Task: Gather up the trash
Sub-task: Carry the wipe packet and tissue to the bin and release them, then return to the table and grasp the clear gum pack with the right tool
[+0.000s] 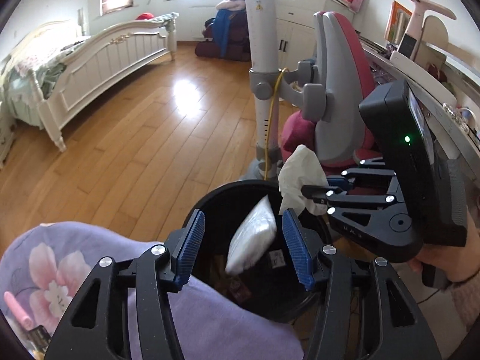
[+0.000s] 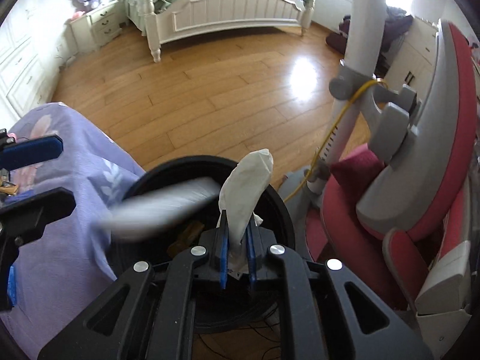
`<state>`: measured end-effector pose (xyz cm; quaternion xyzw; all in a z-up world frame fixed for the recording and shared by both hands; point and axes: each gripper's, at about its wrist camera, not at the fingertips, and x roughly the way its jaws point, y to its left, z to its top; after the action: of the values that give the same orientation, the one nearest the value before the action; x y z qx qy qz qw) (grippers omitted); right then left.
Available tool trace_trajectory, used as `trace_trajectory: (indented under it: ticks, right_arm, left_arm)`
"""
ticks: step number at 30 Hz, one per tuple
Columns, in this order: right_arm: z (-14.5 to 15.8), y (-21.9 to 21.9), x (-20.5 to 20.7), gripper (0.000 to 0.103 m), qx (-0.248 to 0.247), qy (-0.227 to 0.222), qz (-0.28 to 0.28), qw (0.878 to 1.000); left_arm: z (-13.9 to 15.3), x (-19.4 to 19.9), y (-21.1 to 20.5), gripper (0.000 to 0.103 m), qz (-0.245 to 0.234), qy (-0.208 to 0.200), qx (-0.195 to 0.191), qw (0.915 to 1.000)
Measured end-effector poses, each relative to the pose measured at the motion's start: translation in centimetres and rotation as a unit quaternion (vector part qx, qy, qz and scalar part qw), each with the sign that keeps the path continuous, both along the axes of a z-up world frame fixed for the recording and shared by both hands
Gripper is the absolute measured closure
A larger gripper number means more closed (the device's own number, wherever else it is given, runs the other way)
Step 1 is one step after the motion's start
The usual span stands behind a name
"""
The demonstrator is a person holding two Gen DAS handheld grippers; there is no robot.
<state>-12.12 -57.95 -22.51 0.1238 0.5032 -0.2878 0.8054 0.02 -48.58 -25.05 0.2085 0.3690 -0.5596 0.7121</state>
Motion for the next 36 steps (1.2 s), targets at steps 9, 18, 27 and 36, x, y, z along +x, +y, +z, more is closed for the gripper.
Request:
trace_trajectory:
  ticks: [9,18,27,36]
  right_arm:
    - [1.2,0.5,0.4,0.005,-0.038,-0.021,0.0,0.999]
    - [3.0,6.2,3.6,0.005,-0.025,-0.048,0.086,0.995]
    - [4.2,19.5,11.4,0.005,0.005,-0.049,0.27,0.962]
    - [3.6,32.1,14.7,0.005,-0.103,-0.005,0.498,0.861]
  left_arm:
    - [2.0,1.9,3.5,0.048,0.039,-0.002,-0.02,0.999]
    - [5.2,3.2,14.2,0.046,0.106,-0.025,-0.038,0.9933]
    - [4.4,7.5,33.6,0.04,0.296,-0.079,0.039,0.9511]
    - [0.0,10.6,43.0,0.039,0.361,-0.012,0.088,0.9284]
